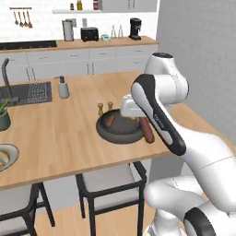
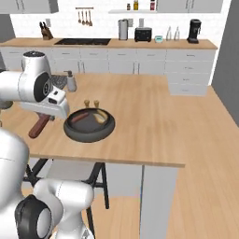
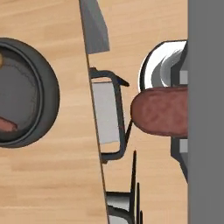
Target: Place one bun and one sausage from the bowl on each plate.
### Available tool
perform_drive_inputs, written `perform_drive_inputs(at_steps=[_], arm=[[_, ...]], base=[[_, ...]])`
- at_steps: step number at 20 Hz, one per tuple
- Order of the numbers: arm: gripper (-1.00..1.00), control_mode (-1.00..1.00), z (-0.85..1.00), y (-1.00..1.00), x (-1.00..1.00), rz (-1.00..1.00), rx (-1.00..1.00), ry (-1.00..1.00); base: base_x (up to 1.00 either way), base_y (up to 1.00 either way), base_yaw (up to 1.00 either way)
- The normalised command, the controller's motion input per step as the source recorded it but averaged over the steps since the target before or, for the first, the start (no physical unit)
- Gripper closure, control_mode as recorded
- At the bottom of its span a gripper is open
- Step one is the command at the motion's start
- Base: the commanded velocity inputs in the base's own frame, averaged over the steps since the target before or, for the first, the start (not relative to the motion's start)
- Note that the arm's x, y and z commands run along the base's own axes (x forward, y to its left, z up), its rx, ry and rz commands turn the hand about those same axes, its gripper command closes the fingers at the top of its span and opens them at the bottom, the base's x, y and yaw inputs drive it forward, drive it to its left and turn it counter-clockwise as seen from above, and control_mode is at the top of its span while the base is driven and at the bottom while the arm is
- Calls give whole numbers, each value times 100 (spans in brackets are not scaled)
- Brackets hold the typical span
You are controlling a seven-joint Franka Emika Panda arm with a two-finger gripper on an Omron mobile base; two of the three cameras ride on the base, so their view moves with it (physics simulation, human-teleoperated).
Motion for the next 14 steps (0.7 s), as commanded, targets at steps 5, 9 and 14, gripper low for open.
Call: perform_drive_inputs(at_steps=[5, 9, 14], arm=[[100, 100, 0, 0, 0, 0, 0, 0], [100, 100, 0, 0, 0, 0, 0, 0], [100, 100, 0, 0, 0, 0, 0, 0]], base=[[-84, 100, -5], [-34, 100, -9], [14, 100, -8]])
